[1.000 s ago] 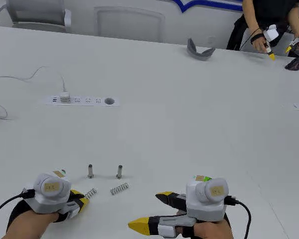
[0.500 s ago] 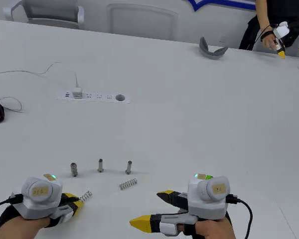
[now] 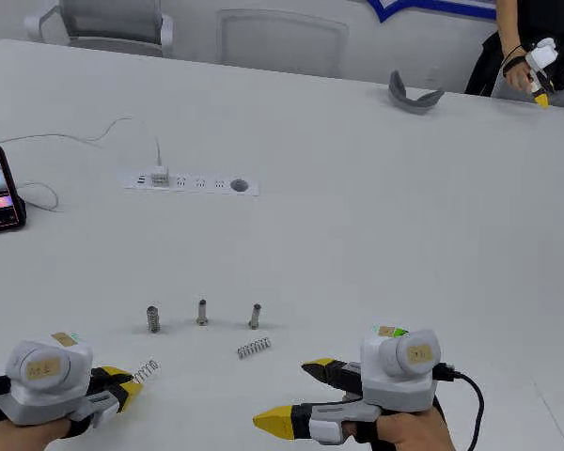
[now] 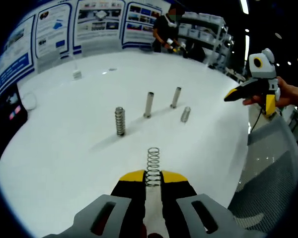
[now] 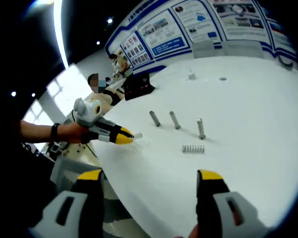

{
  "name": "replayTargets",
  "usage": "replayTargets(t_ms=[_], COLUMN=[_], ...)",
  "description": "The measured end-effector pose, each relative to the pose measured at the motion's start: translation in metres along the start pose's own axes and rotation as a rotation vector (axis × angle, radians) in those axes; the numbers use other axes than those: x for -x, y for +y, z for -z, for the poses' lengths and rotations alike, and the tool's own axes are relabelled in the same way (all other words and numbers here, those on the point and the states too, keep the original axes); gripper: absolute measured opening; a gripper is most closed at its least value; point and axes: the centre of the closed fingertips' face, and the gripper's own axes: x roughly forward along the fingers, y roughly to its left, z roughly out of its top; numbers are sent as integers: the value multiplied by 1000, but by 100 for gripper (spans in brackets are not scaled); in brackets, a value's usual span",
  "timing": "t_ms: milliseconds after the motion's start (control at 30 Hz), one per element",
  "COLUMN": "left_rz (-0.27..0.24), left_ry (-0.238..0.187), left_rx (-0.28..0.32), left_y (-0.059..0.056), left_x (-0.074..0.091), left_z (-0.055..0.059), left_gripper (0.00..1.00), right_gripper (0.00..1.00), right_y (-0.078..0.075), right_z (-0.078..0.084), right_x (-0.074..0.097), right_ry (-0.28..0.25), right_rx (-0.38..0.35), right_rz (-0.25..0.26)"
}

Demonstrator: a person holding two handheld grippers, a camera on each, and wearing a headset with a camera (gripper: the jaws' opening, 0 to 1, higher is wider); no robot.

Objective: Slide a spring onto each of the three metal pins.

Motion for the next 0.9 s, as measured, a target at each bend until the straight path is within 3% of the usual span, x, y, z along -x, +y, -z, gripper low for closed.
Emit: replayTargets(t_ms=[267,533,900], left_rz=[-13,-16,13], left_ry=[-38,-51,-72], left_rx=[16,-12,-77], left_y=[-1,-4,-22], left_x=[19,36,47], left_z=[-5,-11,-28], left_gripper=[11,11,11], right_gripper=[78,77,76], right_y=[5,9,17], right_z=[1,1,-6], right_x=[-3,-9,-17], right_ry=[19,28,30], right_rx=[12,15,18], right_rz=[-18,-39,-82])
